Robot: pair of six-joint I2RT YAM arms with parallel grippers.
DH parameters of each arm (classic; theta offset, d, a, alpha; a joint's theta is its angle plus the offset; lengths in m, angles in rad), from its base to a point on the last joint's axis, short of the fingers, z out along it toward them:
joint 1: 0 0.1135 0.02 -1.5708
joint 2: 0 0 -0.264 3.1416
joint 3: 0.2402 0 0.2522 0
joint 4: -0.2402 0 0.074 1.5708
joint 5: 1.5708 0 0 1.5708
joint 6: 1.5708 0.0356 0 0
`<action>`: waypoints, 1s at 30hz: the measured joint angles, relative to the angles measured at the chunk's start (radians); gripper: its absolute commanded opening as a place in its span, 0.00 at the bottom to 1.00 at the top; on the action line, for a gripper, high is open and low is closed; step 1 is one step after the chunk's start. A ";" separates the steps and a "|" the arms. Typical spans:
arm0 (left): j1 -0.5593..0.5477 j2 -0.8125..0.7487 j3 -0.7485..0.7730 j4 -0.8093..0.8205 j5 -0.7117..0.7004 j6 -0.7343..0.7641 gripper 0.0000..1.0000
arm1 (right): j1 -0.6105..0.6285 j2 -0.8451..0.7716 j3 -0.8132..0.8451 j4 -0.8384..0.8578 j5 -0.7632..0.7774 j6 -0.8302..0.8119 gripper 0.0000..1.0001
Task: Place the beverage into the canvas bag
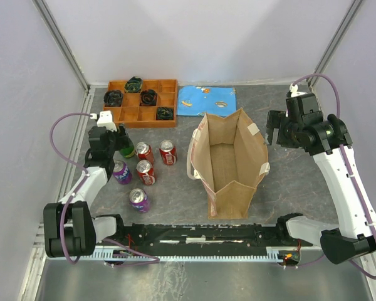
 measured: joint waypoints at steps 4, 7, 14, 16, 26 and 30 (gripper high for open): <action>0.000 0.018 -0.012 0.046 0.034 -0.001 0.44 | 0.000 0.000 0.000 -0.007 0.001 0.000 0.99; 0.001 0.028 -0.013 0.073 0.051 0.001 0.15 | 0.000 0.000 0.000 -0.009 0.001 0.000 0.99; 0.003 0.030 -0.019 0.092 0.068 0.002 0.03 | 0.000 -0.003 0.000 -0.011 0.001 0.003 0.99; 0.005 0.026 -0.011 0.069 0.078 0.002 0.03 | 0.000 -0.007 0.000 -0.012 0.002 0.004 0.99; 0.005 0.025 0.153 -0.204 0.145 0.000 0.03 | 0.000 -0.019 0.000 -0.010 0.000 0.018 0.99; 0.005 0.025 0.239 -0.266 0.166 0.000 0.03 | 0.000 -0.019 0.000 -0.009 -0.001 0.025 0.99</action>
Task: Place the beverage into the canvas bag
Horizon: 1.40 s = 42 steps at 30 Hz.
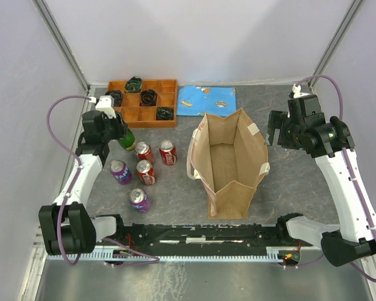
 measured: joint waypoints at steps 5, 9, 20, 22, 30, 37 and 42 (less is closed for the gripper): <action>0.000 0.009 0.119 -0.068 0.037 -0.001 0.03 | 0.000 0.000 0.000 0.008 0.000 0.005 0.99; 0.000 0.045 0.254 -0.132 0.093 -0.023 0.03 | 0.000 0.000 0.000 0.016 0.000 0.006 0.99; -0.068 0.164 0.699 -0.290 0.232 -0.088 0.03 | 0.000 0.000 -0.012 0.039 -0.010 0.017 0.99; -0.117 0.173 0.767 -0.312 0.248 -0.093 0.03 | 0.000 0.000 -0.021 0.044 -0.013 0.023 0.99; -0.373 0.209 0.931 -0.362 0.285 -0.131 0.03 | 0.000 -0.017 -0.042 0.055 -0.019 0.039 0.99; -0.564 0.235 0.946 -0.363 0.309 -0.178 0.03 | 0.000 -0.050 -0.042 0.055 -0.018 0.053 0.99; -0.679 0.255 0.891 -0.301 0.301 -0.196 0.03 | 0.000 -0.055 -0.042 0.054 -0.018 0.065 0.99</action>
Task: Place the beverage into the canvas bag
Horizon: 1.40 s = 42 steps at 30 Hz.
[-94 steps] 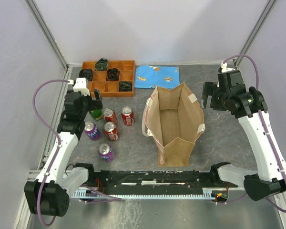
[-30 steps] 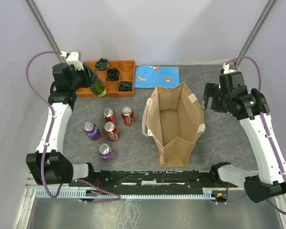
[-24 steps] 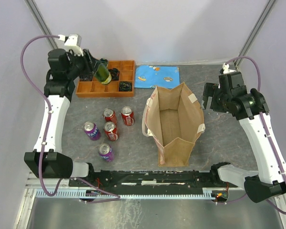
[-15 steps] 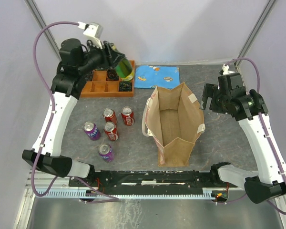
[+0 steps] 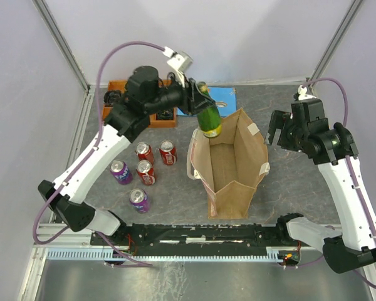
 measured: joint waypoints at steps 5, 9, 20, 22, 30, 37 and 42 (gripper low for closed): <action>-0.116 0.014 -0.143 0.103 -0.023 -0.001 0.03 | 0.000 -0.007 0.000 -0.008 0.000 0.008 0.99; -0.182 0.062 -0.254 0.177 -0.043 0.001 0.03 | 0.000 -0.017 0.000 -0.023 0.003 0.011 0.99; -0.249 0.236 -0.436 0.415 -0.088 0.112 0.03 | 0.000 -0.009 0.011 -0.035 -0.001 0.026 0.99; -0.249 0.272 -0.448 0.459 -0.105 0.130 0.03 | 0.000 0.000 0.023 -0.038 -0.001 0.026 0.99; -0.249 0.412 -0.452 0.623 -0.167 0.192 0.03 | 0.000 0.028 0.051 -0.049 -0.001 0.024 0.99; -0.249 0.445 -0.451 0.698 -0.188 0.209 0.03 | 0.000 0.042 0.055 -0.050 -0.009 0.024 0.99; -0.249 0.453 -0.446 0.716 -0.204 0.215 0.03 | 0.000 0.048 0.055 -0.048 -0.018 0.024 0.99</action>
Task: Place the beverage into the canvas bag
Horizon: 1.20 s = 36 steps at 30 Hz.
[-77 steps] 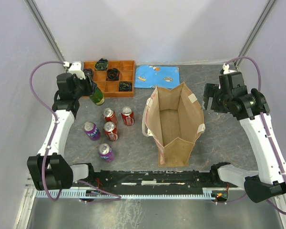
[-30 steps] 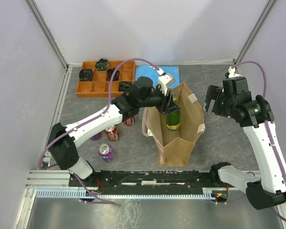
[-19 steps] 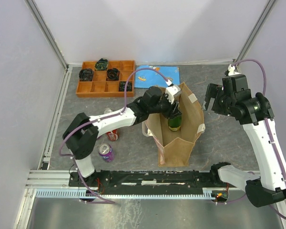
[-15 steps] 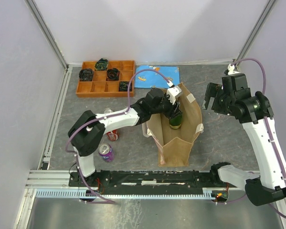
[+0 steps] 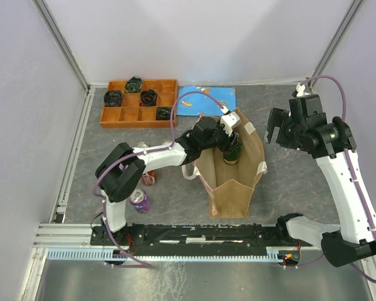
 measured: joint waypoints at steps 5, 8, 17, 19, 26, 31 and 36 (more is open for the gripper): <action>0.000 0.006 0.000 0.028 -0.004 0.006 0.03 | 0.000 0.012 0.000 0.006 -0.010 0.000 0.99; -0.001 0.015 0.000 0.044 -0.004 0.006 0.03 | 0.000 0.017 0.000 0.011 -0.020 0.001 0.99; -0.005 0.016 -0.012 0.058 0.001 0.006 0.62 | 0.000 0.016 -0.016 0.023 -0.029 0.004 0.99; -0.005 0.016 -0.013 0.059 0.003 0.011 0.78 | 0.000 0.017 -0.022 0.023 -0.034 0.005 0.99; -0.010 0.014 -0.013 0.110 0.028 0.027 0.90 | 0.000 0.016 -0.035 0.033 -0.051 0.012 0.99; -0.010 0.003 -0.013 0.095 0.032 0.027 0.92 | 0.000 0.017 -0.040 0.040 -0.055 0.012 0.99; -0.010 -0.068 0.000 0.022 0.021 0.027 0.93 | 0.000 0.017 -0.040 0.042 -0.055 0.012 0.99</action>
